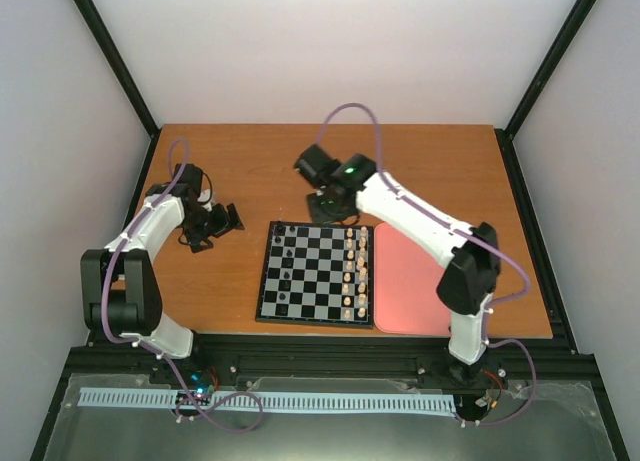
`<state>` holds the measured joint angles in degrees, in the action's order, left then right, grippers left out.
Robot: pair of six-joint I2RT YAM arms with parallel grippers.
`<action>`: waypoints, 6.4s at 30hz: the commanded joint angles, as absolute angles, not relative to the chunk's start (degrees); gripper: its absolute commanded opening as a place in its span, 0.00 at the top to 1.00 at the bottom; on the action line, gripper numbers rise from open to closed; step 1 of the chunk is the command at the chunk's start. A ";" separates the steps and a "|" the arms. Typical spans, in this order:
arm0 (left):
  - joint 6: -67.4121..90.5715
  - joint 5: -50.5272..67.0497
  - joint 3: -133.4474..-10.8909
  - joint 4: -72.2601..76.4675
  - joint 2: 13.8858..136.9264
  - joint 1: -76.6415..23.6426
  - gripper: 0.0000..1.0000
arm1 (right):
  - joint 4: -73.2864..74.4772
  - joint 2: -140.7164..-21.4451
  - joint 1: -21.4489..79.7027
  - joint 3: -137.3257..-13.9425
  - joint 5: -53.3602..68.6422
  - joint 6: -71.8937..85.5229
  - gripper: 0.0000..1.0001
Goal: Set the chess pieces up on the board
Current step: Place the chess piece on the chessboard, then pick up the chess piece from the storage box.
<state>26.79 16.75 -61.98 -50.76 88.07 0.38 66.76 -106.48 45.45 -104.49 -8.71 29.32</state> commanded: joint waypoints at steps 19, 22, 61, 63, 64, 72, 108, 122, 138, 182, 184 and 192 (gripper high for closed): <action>26.46 16.17 -61.37 -51.40 82.99 0.53 0.00 | 68.66 -127.26 60.97 -123.83 0.66 27.70 0.97; 26.46 15.85 -61.70 -51.65 83.00 0.53 0.00 | 67.56 -129.63 60.06 -124.04 3.52 28.08 0.97; 26.46 16.78 -62.49 -50.85 85.41 0.53 0.00 | 67.99 -140.85 54.32 -132.20 5.65 23.87 0.97; 26.46 16.88 -62.56 -50.80 85.62 0.56 0.00 | 68.08 -141.26 54.19 -132.43 5.80 23.59 0.97; 26.46 16.87 -62.58 -50.76 85.78 0.58 0.00 | 68.18 -141.51 54.15 -132.56 5.88 23.56 0.97; 26.46 17.01 -62.66 -50.65 86.23 0.54 0.00 | 69.12 -142.51 54.05 -133.04 5.18 22.71 0.97; 26.41 16.88 -63.32 -50.85 87.12 0.53 0.00 | 71.23 -129.97 53.64 -131.25 4.96 20.62 0.64; 25.85 16.78 -63.73 -51.62 86.85 0.53 0.00 | 68.37 -94.27 35.46 -87.00 -2.14 29.57 0.50; 21.17 16.00 -65.77 -53.83 85.82 -1.92 0.00 | 59.68 -80.54 0.26 -54.56 6.17 29.68 0.54; 20.45 18.10 -65.74 -53.19 88.66 -2.46 0.00 | 59.93 -78.82 -3.56 -50.18 3.25 28.06 0.53; 20.50 18.27 -65.07 -52.81 88.44 -2.44 0.00 | 60.74 -77.66 -3.60 -48.99 3.44 27.99 0.53; 20.67 19.09 -64.51 -52.10 88.81 -2.51 0.00 | 60.22 -76.67 -3.60 -46.85 5.18 27.95 0.56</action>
<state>21.17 17.87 -64.23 -52.80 88.88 -2.11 60.03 -77.19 -2.98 -47.62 4.45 28.27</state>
